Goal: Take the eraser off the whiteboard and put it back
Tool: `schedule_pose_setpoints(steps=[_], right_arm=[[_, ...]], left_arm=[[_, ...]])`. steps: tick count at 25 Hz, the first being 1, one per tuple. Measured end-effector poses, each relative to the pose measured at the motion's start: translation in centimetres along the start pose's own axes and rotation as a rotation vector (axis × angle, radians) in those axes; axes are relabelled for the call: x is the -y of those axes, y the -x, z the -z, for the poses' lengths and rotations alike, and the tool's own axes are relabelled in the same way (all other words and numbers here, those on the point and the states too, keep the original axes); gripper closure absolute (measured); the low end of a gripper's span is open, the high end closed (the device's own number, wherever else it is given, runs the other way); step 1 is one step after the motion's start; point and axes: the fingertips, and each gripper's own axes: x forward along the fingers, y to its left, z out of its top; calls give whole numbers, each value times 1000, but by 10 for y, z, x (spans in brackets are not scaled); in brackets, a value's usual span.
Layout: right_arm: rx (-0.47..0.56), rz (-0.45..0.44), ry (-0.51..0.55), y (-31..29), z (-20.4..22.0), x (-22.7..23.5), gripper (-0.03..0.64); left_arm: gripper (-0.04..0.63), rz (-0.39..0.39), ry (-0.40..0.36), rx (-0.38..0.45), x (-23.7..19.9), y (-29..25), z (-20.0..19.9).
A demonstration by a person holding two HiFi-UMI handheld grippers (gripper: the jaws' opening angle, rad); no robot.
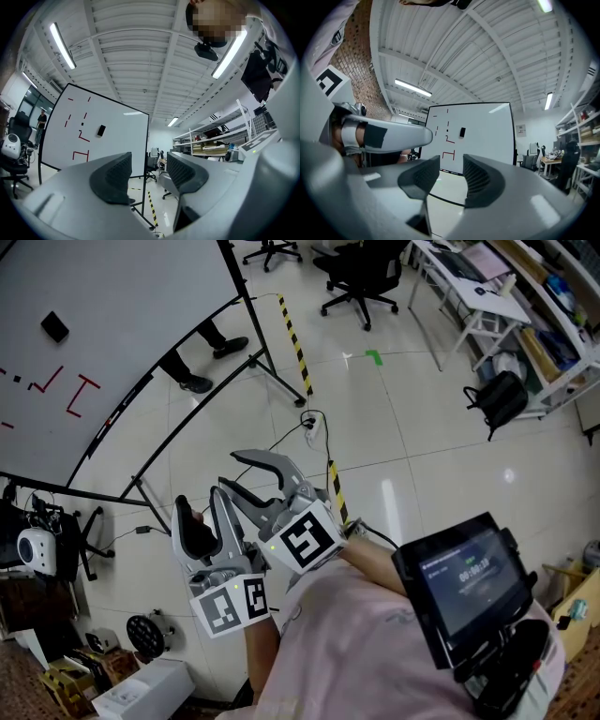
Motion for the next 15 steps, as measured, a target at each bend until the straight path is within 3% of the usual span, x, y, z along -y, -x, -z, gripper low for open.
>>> schedule_pose_setpoints(steps=[11,15], right_arm=[[11,14,6,-1,-2,6,471],[-25,-20,97,-4,-5,-3,471]], left_arm=[[364,10,-7,15,2,-4,-2],[364,24,-15,25,-2,-8,-7]])
